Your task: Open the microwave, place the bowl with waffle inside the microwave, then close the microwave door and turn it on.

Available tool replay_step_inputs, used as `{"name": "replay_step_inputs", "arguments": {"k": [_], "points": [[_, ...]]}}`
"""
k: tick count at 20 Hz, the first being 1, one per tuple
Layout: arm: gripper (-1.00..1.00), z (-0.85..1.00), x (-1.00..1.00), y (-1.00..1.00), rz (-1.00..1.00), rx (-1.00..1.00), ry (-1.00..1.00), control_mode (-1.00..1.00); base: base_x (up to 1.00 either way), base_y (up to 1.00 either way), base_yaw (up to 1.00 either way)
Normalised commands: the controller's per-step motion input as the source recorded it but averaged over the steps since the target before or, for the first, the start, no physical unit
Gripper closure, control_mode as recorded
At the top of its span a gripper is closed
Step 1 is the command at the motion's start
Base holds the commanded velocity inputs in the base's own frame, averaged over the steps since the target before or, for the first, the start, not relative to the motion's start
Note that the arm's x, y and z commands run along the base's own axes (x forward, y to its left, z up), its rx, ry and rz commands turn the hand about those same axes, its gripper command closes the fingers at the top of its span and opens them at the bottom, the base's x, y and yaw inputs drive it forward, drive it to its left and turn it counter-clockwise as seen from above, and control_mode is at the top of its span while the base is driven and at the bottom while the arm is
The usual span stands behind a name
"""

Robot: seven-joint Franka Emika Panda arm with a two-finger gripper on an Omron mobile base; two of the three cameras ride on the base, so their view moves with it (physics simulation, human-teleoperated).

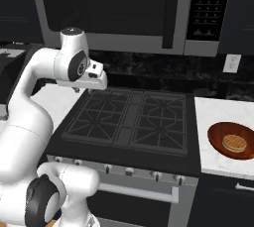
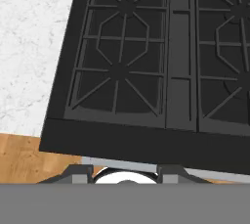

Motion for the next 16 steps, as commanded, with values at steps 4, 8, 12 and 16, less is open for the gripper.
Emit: {"name": "replay_step_inputs", "arguments": {"k": [4, 8, 12, 16], "points": [[-1.0, 0.0, -0.18, 0.0, 0.0, 0.0, -0.04, -1.0, 0.0, 0.0, 0.0], [-1.0, 0.18, -0.41, -0.09, 0.0, 0.01, -0.25, -1.0, 0.0, 0.0, 0.0], [-1.0, 0.27, -0.41, -0.28, -0.06, 0.0, -0.33, -1.0, 0.0, 0.0, 0.0], [-1.0, 0.34, -0.28, -0.41, -0.15, -0.01, -0.27, -1.0, 0.0, 0.0, 0.0]]}}
